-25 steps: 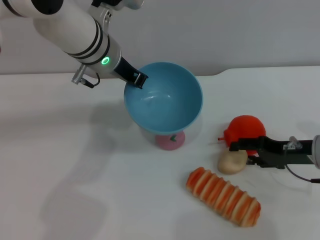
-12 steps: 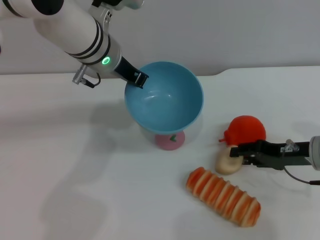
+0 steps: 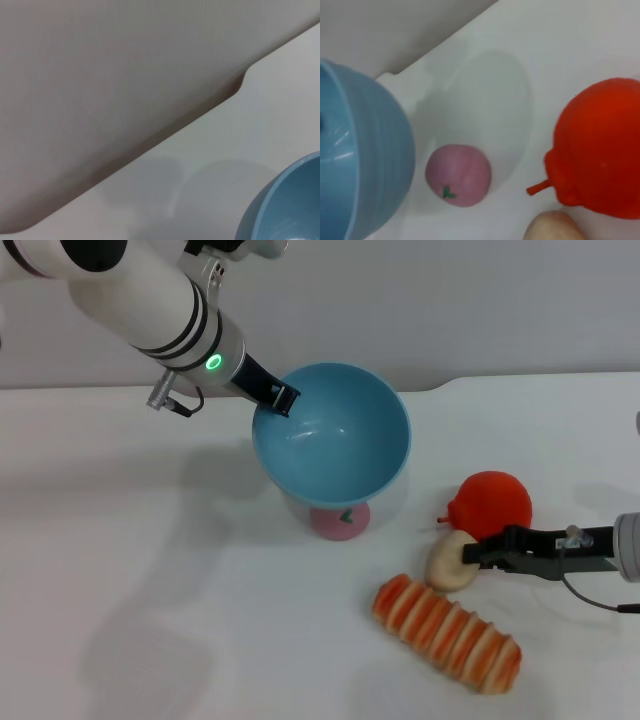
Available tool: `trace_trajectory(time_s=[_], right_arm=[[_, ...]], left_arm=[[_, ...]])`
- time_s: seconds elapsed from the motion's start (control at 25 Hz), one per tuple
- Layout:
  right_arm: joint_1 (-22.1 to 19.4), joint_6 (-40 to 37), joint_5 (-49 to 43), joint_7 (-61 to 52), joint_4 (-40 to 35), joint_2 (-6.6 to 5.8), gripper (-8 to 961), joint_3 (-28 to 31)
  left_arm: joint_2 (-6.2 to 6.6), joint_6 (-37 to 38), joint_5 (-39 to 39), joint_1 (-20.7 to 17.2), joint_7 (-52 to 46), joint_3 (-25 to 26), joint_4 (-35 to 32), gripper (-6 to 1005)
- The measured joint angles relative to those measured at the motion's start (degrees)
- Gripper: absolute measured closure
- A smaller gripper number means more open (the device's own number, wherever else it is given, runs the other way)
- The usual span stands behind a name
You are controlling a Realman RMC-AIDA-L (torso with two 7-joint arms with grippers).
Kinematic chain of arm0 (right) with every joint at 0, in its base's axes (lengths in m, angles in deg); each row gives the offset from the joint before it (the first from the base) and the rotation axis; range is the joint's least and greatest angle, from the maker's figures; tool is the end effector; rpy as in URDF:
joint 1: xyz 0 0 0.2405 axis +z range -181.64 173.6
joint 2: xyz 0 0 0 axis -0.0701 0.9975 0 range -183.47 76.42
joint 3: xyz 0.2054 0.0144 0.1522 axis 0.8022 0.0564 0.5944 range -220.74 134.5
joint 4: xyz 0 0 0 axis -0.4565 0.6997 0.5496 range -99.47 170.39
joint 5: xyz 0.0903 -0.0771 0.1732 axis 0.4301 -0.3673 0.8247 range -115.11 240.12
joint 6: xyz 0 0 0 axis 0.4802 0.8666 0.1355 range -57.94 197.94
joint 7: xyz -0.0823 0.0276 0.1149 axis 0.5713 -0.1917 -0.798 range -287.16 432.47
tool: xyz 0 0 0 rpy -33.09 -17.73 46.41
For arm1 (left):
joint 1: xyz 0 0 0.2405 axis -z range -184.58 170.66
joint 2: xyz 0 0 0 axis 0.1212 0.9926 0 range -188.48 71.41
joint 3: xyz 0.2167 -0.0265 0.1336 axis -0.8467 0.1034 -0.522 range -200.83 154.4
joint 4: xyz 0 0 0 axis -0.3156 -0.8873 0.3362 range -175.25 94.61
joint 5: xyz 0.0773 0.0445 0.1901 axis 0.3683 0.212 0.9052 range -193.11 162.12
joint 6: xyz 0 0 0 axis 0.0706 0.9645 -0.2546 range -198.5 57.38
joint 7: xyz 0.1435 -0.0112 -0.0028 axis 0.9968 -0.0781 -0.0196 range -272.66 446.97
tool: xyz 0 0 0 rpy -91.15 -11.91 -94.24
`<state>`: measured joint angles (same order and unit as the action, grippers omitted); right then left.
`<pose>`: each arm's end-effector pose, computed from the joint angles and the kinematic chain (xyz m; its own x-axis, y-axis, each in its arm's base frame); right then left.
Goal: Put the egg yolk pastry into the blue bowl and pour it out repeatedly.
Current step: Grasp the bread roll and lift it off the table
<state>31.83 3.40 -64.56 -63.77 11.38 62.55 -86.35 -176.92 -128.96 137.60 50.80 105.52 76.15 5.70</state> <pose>0.3117 0.3507 -0.0347 0.0296 -0.9331 -0.3584 -0.9995 -0.0328 0.0029 -0.1258 0.4558 -0.0425 0.7404 0.6717 0.0267 0.5424 -0.5735 -0.6139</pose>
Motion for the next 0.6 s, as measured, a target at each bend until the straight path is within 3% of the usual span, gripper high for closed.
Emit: trace_trajectory(time_s=[0.04, 0.28, 0.6], right_arm=[[-0.03, -0.49, 0.2, 0.87, -0.04, 0.03, 797, 0.15], [-0.65, -3.22, 1.45, 2.82, -1.76, 0.29, 856, 0.43], [-1.93, -14.31, 12.54, 9.14, -7.45, 0.1, 914, 0.49]], left_arm=[[0.0, 0.01, 0.0, 0.0, 0.01, -0.01, -0.01, 999], [-0.08, 0.13, 0.0, -0.22, -0.15, -0.06, -0.06, 1000], [-0.09, -0.13, -0.14, -0.84, -0.17, -0.14, -0.07, 999]])
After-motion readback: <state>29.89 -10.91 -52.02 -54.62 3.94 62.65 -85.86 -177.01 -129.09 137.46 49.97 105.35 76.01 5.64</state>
